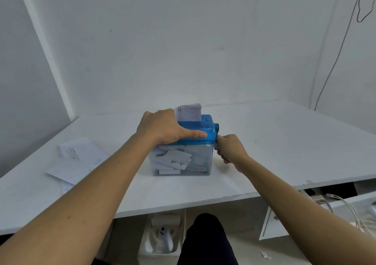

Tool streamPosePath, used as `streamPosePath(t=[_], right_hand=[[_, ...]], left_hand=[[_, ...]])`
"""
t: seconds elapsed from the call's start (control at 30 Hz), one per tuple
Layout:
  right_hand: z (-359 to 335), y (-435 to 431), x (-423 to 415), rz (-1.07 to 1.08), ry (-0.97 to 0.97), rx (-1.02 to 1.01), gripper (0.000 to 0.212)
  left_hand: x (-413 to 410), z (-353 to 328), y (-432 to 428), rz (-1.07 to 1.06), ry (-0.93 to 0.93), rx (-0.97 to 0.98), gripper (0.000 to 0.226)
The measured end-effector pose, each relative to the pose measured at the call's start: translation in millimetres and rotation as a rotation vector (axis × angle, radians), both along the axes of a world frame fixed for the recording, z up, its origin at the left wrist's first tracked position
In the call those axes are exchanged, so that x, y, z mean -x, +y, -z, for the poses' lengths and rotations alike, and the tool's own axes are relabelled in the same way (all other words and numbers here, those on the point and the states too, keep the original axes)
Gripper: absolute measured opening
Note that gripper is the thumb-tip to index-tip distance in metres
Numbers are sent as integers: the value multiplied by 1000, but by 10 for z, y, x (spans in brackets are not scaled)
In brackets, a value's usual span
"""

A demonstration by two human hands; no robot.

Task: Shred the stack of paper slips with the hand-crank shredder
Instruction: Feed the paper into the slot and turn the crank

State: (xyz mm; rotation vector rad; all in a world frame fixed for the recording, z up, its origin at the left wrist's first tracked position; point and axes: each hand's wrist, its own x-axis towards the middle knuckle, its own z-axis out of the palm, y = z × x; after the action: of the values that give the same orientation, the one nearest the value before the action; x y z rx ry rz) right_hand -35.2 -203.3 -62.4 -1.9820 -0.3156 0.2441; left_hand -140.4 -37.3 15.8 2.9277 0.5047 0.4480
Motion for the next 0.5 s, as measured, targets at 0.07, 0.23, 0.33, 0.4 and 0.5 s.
streamPosePath(t=[0.07,0.23,0.33,0.4,0.5], right_hand=[[-35,-47,58,12,-60,59,36],[-109,-168,249,-52,-135,229,37],[-109,-242,322,-42,-197,239,39],[-141,-303,386,-62,-226,212,42],[-248,-417,487,-129,-166,86,48]], left_hand=[[-6,-6,3,6,14,-16,110],[-10,-11,-20,-16,7,-38,102],[-11,5,-8,-25,17,-43,107],[-11,-16,-27,-28,12,-25,102],[20,-35,-40,-16,36,15,95]])
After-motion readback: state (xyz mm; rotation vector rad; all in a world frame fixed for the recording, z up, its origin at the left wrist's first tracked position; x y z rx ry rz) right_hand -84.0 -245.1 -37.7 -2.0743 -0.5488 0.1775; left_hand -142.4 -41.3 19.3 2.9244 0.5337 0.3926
